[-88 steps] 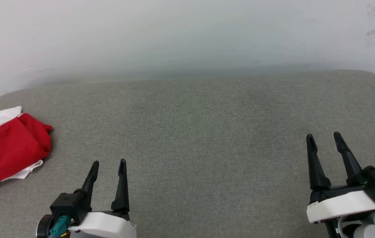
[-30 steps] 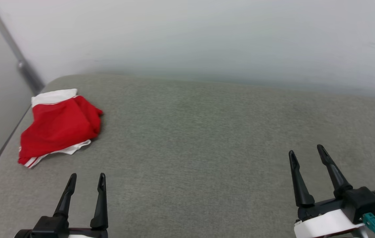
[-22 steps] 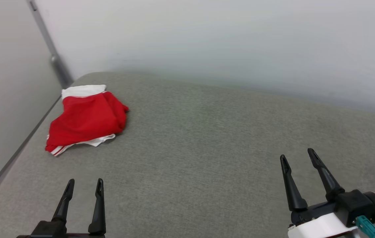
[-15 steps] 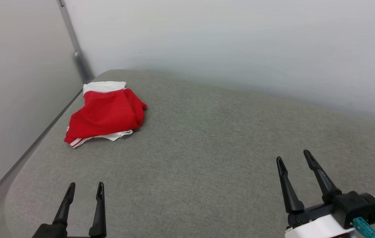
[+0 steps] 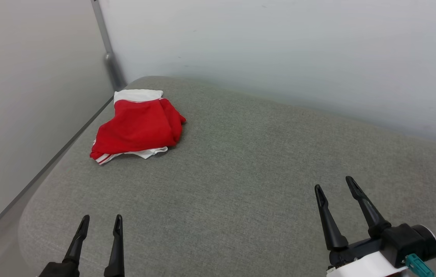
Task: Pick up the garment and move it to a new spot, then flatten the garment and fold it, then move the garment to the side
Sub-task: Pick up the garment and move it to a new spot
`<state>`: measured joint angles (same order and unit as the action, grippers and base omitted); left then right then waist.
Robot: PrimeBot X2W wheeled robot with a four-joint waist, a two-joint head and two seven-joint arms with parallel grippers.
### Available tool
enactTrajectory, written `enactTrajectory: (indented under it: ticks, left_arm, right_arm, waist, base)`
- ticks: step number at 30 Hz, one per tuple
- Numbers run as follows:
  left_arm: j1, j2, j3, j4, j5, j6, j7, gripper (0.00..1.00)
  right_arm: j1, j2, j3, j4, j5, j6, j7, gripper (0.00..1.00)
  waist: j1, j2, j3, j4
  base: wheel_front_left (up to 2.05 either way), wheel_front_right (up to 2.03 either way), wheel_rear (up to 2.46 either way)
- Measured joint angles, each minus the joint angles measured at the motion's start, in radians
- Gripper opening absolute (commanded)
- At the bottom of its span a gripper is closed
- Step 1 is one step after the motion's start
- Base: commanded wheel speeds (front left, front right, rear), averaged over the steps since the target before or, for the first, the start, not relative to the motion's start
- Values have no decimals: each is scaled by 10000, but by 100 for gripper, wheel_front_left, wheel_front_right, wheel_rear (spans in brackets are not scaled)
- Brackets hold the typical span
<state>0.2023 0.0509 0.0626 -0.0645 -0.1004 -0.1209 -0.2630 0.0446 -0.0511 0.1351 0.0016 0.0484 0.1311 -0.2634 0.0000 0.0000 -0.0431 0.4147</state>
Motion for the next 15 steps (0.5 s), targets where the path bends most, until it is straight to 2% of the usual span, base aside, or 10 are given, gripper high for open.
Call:
enactTrajectory:
  ticks: [8,12,15]
  left_arm:
    - [-151,-2,128,157,-213,-42,0,100]
    - [-686,211,-63,616,-359,-73,0,100]
    - [-1588,374,117,1049,-880,-82,0,100]
  right_arm:
    - [-99,2,155,-36,-128,0,0,100]
    - [-352,4,169,-157,-439,0,0,100]
    - [-693,6,138,-276,-763,0,0,100]
  waist:
    - [0,0,376,-314]
    - [0,0,869,-530]
    - [1,0,1395,-724]
  base:
    - [0,0,0]
    - [0,0,0]
    - [0,0,0]
